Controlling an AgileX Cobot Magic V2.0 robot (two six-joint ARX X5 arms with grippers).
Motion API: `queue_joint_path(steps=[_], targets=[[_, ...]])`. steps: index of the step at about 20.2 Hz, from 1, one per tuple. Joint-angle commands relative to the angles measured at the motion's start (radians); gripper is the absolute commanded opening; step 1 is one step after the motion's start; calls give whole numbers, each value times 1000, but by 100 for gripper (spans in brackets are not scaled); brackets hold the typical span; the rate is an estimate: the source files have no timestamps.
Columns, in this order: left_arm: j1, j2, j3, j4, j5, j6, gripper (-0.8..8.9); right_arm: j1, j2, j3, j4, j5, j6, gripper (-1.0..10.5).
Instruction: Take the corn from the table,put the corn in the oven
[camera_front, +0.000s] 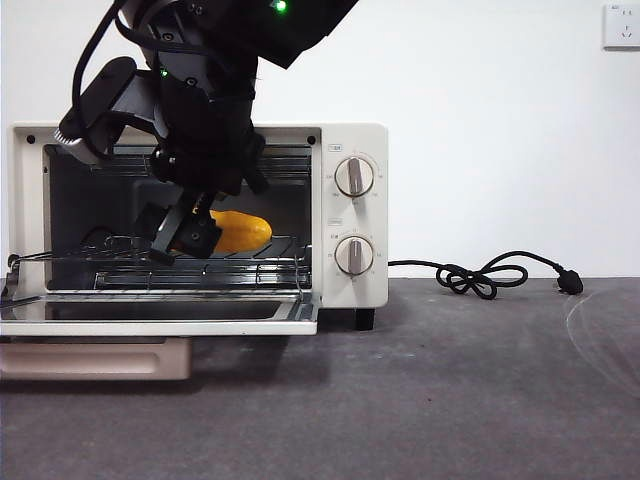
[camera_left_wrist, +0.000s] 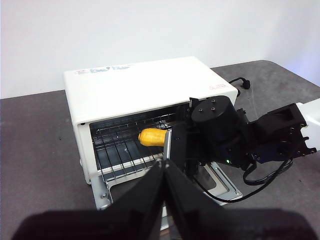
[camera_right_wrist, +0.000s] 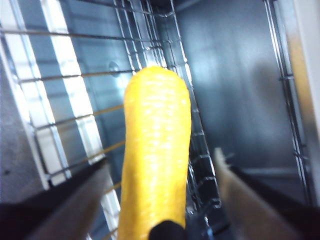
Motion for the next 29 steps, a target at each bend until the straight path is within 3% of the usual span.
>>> queue_joint_path(steps=[1,12,16,22,29], targets=[[-3,-3,-5,5,-2,-6,-6,5,21,3,6,27,6,452],[-3,-3,-5,3,-2,-6,-6,63,21,5,35,114,13,449],[-3,-3,-5,3,-2,-6,-6,95,21,5,74,212,11,446],[-3,-3,-5,-4,-2,-6,-6,131,21,5,77,293,13,446],[-3,-3,-5,-26,-37,2,-6,187,-18,5,-18,316,128,441]])
